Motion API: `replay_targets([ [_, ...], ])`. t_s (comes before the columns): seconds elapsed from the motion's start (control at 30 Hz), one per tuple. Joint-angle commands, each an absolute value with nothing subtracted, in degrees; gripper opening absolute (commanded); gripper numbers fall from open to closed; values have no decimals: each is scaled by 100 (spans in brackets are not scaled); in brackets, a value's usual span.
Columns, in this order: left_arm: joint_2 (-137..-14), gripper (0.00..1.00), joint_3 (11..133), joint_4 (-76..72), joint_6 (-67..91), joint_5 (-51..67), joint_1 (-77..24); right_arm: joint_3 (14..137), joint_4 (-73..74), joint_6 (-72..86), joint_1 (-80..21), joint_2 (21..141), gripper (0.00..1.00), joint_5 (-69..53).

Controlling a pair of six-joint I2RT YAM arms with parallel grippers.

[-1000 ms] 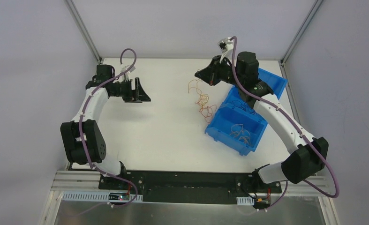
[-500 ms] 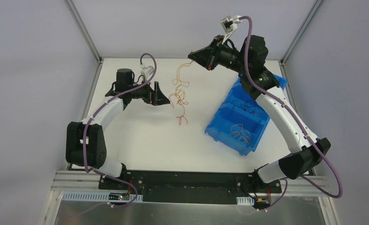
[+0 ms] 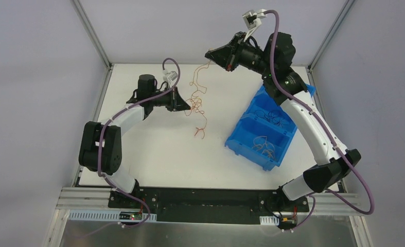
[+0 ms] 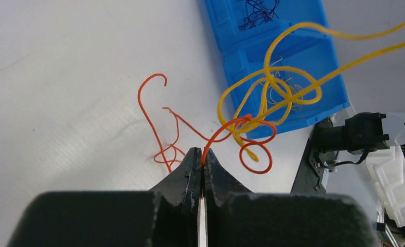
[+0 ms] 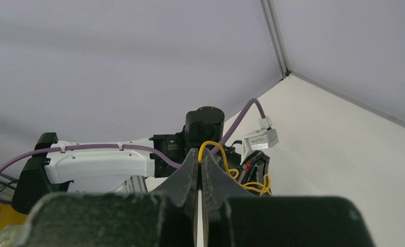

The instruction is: Untangle the cables

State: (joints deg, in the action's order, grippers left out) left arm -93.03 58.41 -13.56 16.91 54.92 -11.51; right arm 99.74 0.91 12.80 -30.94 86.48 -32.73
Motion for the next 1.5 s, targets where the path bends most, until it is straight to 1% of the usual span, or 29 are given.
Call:
replay_targets([
  [0.0, -9311, 0, 6071, -437, 1232, 5137, -854, 10703, -27, 1122, -2758, 8559, 0, -3021],
  [0.13, -9678, 0, 6371, 1187, 658, 4474, -346, 11366, 132, 1145, -2153, 8671, 0, -2953],
  [0.27, -9975, 0, 6500, 1989, 310, 3995, 165, 11959, 278, 1169, -1512, 8814, 0, -2960],
  [0.37, -10008, 0, 6514, 2357, 58, 3614, 344, 12294, 398, 1230, -1079, 8933, 0, -3000],
  [0.6, -9961, 0, 6481, 2777, -587, 3071, 605, 12702, 596, 1324, -68, 9052, 0, -3070],
  [0.83, -10064, 0, 6540, 2998, -868, 2611, 1008, 13263, 644, 1483, 754, 9290, 0, -3113],
  [1.03, -10195, 0, 6673, 3040, -1013, 2256, 1237, 13420, 673, 1553, 975, 9345, 0, -3223],
  [1.47, -10453, 0, 6873, 3103, -1373, 1297, 2022, 13875, 513, 1410, 1646, 9550, 0, -2854],
])
